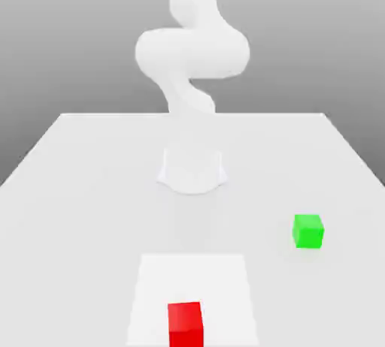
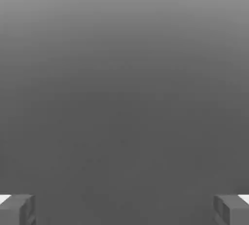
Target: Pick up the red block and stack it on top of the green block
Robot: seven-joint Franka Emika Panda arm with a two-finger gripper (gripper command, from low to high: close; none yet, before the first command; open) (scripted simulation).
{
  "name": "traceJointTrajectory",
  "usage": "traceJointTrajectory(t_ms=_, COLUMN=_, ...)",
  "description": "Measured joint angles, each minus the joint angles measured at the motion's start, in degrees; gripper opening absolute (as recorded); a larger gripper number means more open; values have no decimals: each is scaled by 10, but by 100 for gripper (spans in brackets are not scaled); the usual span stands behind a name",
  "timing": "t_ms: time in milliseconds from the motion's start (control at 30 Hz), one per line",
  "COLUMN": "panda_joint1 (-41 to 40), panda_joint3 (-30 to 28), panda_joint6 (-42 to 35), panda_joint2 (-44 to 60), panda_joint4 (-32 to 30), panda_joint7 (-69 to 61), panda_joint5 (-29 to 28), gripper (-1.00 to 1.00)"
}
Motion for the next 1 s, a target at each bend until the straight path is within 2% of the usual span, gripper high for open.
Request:
traceJointTrajectory(t_ms=833, panda_joint1=12, panda_joint3=-22, panda_joint6=188, panda_joint2=523, panda_joint4=-70, panda_joint7=-76, panda_joint5=13, gripper=0)
traceJointTrajectory(t_ms=1000, panda_joint1=7, panda_joint3=-16, panda_joint6=267, panda_joint2=626, panda_joint4=-58, panda_joint7=-83, panda_joint5=20, gripper=0)
